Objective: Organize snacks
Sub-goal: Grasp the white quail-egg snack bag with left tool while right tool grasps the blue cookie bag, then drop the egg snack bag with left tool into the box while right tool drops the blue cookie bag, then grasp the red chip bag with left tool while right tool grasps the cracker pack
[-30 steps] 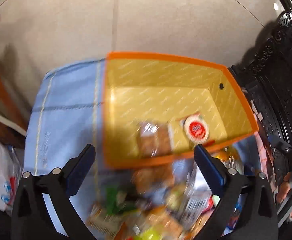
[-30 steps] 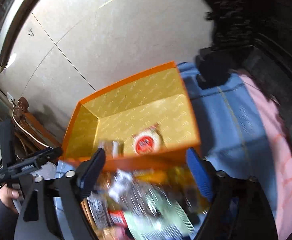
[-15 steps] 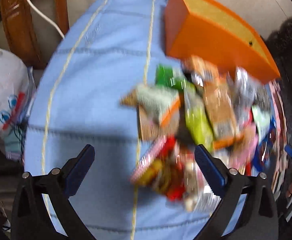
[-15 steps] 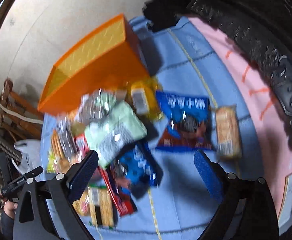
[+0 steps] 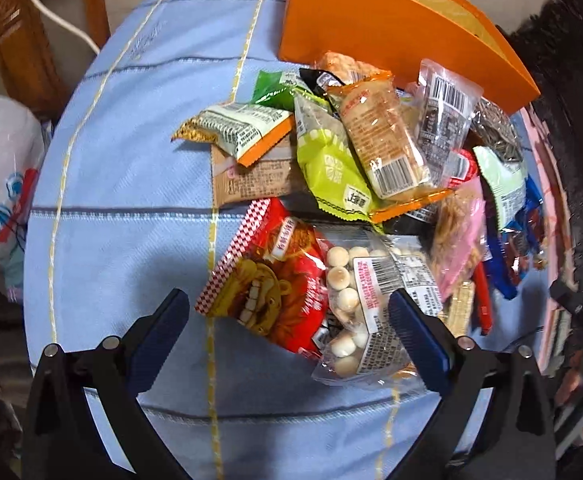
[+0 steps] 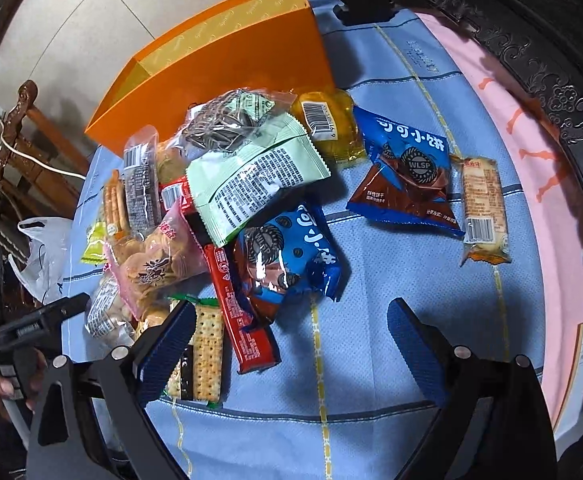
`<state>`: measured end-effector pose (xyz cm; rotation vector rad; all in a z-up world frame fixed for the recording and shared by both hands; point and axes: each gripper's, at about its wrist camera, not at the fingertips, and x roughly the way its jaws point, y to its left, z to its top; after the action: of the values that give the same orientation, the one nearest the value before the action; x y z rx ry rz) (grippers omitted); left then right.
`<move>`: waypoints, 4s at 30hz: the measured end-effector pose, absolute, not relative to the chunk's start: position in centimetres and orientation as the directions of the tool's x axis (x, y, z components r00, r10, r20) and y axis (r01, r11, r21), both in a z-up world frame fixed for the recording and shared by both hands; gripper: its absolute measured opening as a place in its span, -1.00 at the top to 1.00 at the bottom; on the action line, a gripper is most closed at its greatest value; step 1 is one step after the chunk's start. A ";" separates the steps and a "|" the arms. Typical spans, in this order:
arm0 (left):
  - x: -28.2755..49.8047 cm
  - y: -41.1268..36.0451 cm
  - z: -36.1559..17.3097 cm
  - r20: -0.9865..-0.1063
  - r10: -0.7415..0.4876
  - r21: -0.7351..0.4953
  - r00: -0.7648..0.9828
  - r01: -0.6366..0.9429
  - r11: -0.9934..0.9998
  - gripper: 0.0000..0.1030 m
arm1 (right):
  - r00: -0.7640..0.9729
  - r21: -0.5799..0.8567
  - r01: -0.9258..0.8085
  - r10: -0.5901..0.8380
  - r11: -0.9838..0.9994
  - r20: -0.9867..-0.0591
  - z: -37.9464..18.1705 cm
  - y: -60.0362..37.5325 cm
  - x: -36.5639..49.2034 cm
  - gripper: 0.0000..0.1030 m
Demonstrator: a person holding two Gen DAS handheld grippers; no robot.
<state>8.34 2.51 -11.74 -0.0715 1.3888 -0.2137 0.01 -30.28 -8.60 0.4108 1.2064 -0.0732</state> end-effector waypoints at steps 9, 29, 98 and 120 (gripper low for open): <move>7.7 0.6 -12.7 -0.969 -0.246 -0.242 0.032 0.088 0.966 -0.91 | 0.379 0.236 0.246 0.130 0.940 -0.916 -9.0 -30.4 -0.3 -0.88; 6.8 3.6 -10.9 -0.949 -0.254 -0.237 0.188 0.106 0.966 0.13 | 0.315 0.328 0.141 0.271 0.934 -0.909 -11.8 -30.7 3.4 -0.24; 10.8 3.1 -13.6 -0.969 -0.165 -0.101 0.185 0.313 0.945 -0.91 | 0.300 0.298 0.163 0.240 0.941 -0.923 -11.1 -27.2 0.2 -0.92; 8.2 2.0 -16.6 -0.970 -0.166 -0.106 0.175 0.310 0.945 -0.38 | 0.218 0.186 -0.006 0.182 0.983 -0.959 -12.9 -18.8 -0.1 -0.87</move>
<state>8.22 1.97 -16.63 0.1255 1.3539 -0.3389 -0.13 -18.82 -12.93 0.1536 1.3462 0.1309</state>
